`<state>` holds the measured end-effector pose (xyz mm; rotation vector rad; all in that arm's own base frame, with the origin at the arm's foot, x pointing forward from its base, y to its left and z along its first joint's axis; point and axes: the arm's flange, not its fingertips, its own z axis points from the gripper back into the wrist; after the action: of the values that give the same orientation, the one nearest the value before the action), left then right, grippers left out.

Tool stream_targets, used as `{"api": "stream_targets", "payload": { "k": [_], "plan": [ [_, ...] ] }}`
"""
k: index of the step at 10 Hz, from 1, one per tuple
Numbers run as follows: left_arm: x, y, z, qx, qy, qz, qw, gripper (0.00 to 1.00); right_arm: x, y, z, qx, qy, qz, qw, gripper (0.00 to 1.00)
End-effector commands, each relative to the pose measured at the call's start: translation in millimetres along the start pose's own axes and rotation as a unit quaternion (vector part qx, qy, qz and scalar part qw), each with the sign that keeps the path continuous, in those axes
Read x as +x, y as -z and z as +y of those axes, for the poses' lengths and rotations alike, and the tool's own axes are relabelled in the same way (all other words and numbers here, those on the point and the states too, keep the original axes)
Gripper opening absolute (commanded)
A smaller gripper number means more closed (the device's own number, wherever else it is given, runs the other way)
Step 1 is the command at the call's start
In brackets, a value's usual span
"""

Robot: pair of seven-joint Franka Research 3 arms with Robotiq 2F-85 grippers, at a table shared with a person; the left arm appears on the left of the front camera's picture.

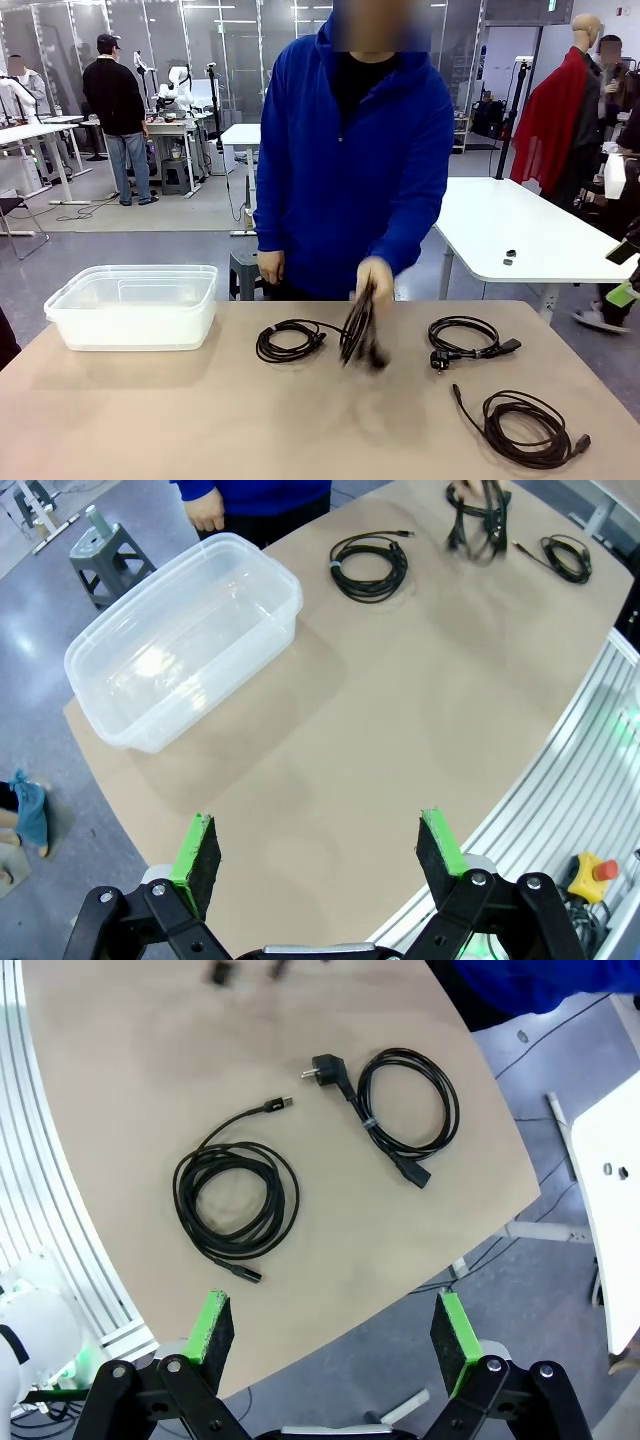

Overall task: Organize and store the cables.
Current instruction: Place the Power Cable into the Organizing box.

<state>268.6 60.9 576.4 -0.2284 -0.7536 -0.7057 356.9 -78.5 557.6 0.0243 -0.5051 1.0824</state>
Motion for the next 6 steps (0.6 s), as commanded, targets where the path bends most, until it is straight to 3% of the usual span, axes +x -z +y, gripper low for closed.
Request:
{"api": "stream_targets", "payload": {
  "k": [1,6],
  "plan": [
    [-0.5,-0.8,0.1,0.000,0.001,-0.001,1.000,1.00,11.2,9.6,-8.1,0.000,-0.025,0.014,1.000,1.00],
    [-0.5,-0.8,0.1,0.000,0.001,-0.001,1.000,1.00,38.4,55.1,-22.9,0.034,-0.063,0.042,0.997,1.00]
  ]
}}
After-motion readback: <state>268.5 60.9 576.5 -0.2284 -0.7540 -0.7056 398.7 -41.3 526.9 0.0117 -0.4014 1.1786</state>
